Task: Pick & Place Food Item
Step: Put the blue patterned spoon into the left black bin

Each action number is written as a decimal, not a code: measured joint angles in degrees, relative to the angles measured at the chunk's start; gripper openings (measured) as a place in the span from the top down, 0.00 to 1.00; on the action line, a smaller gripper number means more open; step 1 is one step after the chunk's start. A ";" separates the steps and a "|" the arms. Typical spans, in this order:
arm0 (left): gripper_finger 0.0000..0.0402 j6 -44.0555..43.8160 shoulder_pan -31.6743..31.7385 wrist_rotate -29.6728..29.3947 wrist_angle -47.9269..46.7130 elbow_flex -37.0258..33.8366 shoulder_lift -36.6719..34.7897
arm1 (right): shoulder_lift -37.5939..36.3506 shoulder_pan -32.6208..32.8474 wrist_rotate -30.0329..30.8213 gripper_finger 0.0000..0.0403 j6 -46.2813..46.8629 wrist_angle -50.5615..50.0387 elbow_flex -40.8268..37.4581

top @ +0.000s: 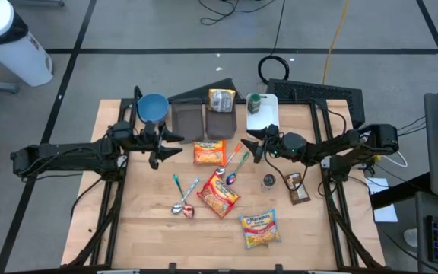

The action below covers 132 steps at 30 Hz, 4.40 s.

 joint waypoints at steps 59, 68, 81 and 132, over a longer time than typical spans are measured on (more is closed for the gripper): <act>0.40 0.21 -48.83 -35.88 -37.77 10.28 22.26 | 0.00 0.38 -0.24 0.34 -3.00 0.09 0.00; 0.40 -7.21 -57.61 -39.39 -42.54 15.65 34.24 | 0.00 1.75 -0.15 0.34 -0.17 -5.45 -0.02; 0.40 -10.36 -63.90 -48.46 -46.29 20.00 45.20 | 0.00 7.21 0.03 0.34 1.15 -5.20 -0.02; 0.41 -6.99 -62.49 -54.21 -50.57 20.02 47.65 | 0.00 9.75 3.47 0.34 -0.65 -5.42 -0.02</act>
